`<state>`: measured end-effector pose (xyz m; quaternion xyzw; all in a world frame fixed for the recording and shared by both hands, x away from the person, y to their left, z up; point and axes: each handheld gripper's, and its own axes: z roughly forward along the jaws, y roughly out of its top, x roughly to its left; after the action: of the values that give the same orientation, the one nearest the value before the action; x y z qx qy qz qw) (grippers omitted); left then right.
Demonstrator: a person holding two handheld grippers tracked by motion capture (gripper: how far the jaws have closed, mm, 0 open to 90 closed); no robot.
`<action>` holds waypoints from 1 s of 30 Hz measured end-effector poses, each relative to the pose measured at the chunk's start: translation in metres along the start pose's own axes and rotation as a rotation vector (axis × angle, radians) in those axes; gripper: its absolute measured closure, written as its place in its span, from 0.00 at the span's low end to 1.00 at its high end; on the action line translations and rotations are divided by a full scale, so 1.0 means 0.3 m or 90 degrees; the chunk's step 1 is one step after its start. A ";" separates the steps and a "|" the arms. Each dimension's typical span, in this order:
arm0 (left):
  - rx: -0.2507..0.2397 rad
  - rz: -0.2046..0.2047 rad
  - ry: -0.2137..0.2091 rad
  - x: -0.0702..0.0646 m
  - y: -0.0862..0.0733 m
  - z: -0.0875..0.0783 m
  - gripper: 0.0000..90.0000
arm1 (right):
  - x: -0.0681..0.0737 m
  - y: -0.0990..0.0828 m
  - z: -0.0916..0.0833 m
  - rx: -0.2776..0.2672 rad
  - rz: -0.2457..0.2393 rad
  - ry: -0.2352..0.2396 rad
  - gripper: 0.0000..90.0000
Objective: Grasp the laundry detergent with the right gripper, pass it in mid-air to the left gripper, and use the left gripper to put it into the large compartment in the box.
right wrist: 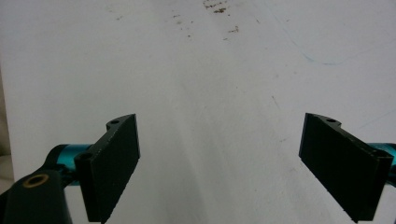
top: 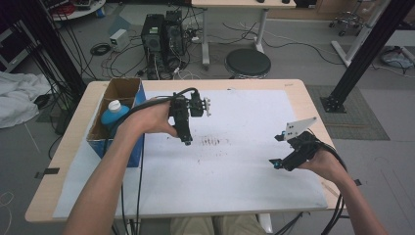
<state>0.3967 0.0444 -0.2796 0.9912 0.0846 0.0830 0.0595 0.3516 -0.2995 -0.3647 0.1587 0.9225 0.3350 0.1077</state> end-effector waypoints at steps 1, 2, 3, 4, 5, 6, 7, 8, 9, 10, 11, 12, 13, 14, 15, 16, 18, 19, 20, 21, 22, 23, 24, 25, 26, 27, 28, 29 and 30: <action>0.002 0.002 0.000 -0.002 0.000 0.011 0.18 | 0.000 0.004 0.000 0.001 0.000 0.001 0.13; 0.003 0.001 -0.001 -0.005 0.001 0.022 0.18 | -0.001 0.008 -0.001 0.000 -0.002 0.001 0.13; 0.002 -0.001 -0.003 -0.008 0.001 0.033 0.18 | -0.001 0.013 -0.002 0.001 -0.003 0.000 0.13; 0.003 -0.002 -0.002 -0.012 0.002 0.044 0.18 | -0.001 0.018 -0.001 0.001 -0.005 -0.002 0.13; 0.002 -0.002 -0.001 -0.017 0.003 0.056 0.18 | -0.001 0.021 -0.001 0.000 -0.008 -0.003 0.13; 0.003 0.000 -0.004 -0.020 0.004 0.068 0.18 | -0.002 0.025 -0.002 0.002 -0.011 -0.004 0.13; 0.002 0.000 -0.005 -0.024 0.005 0.079 0.18 | -0.002 0.028 -0.002 0.005 -0.011 -0.005 0.13; 0.004 -0.001 -0.007 -0.027 0.006 0.087 0.18 | -0.002 0.030 -0.001 0.005 -0.013 -0.005 0.13; 0.006 0.001 -0.006 -0.029 0.007 0.095 0.18 | -0.002 0.032 -0.002 0.006 -0.012 -0.006 0.13; 0.006 -0.001 -0.006 -0.031 0.006 0.101 0.18 | -0.003 0.034 -0.002 0.006 -0.014 -0.007 0.13; 0.007 -0.002 -0.005 -0.033 0.007 0.105 0.18 | -0.001 0.036 -0.002 0.007 -0.012 -0.008 0.13; 0.008 0.000 -0.006 -0.033 0.007 0.108 0.18 | -0.002 0.037 -0.002 0.007 -0.018 -0.008 0.13; 0.005 -0.002 -0.004 -0.036 0.007 0.112 0.18 | 0.000 0.039 -0.003 0.007 -0.013 -0.008 0.13; 0.006 0.000 -0.006 -0.037 0.008 0.112 0.18 | 0.001 0.040 -0.003 0.006 -0.014 -0.007 0.13; 0.006 0.002 -0.005 -0.038 0.008 0.112 0.18 | 0.000 0.041 -0.003 0.006 -0.018 -0.008 0.13; 0.005 0.000 -0.005 -0.040 0.008 0.112 0.18 | 0.001 0.042 -0.005 0.007 -0.016 -0.007 0.13; 0.005 0.001 -0.004 -0.042 0.009 0.111 0.18 | 0.002 0.043 -0.006 0.007 -0.016 -0.009 0.13; 0.004 0.001 -0.004 -0.043 0.009 0.110 0.18 | 0.002 0.044 -0.007 0.008 -0.016 -0.008 0.13; 0.003 0.001 -0.002 -0.044 0.009 0.109 0.18 | 0.002 0.044 -0.007 0.006 -0.017 -0.009 0.13; 0.003 0.002 -0.003 -0.044 0.010 0.109 0.18 | 0.003 0.044 -0.008 0.006 -0.016 -0.010 0.13; 0.003 0.000 -0.003 -0.046 0.010 0.109 0.18 | 0.003 0.044 -0.009 0.005 -0.017 -0.011 0.13; 0.003 0.001 -0.002 -0.047 0.010 0.110 0.18 | 0.003 0.044 -0.009 0.005 -0.016 -0.011 0.13; 0.003 0.001 -0.001 -0.047 0.010 0.109 0.18 | 0.003 0.043 -0.009 0.006 -0.017 -0.012 0.13; 0.004 0.003 0.000 -0.047 0.011 0.109 0.18 | 0.003 0.043 -0.009 0.007 -0.017 -0.011 0.13; 0.002 0.001 -0.002 -0.049 0.010 0.109 0.18 | 0.003 0.042 -0.009 0.007 -0.017 -0.011 0.13; 0.001 0.001 -0.001 -0.049 0.010 0.109 0.18 | 0.004 0.042 -0.007 0.007 -0.017 -0.010 0.13; 0.001 0.000 -0.002 -0.049 0.010 0.110 0.18 | 0.005 0.041 -0.006 0.007 -0.015 -0.010 0.13; 0.001 0.000 -0.001 -0.048 0.009 0.111 0.18 | 0.005 0.041 -0.004 0.008 -0.017 -0.010 0.13; 0.000 -0.001 0.000 -0.048 0.008 0.111 0.18 | 0.005 0.042 -0.002 0.008 -0.018 -0.009 0.13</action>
<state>0.3889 0.0362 -0.3143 0.9911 0.0853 0.0830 0.0599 0.3529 -0.2903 -0.3561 0.1485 0.9261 0.3261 0.1183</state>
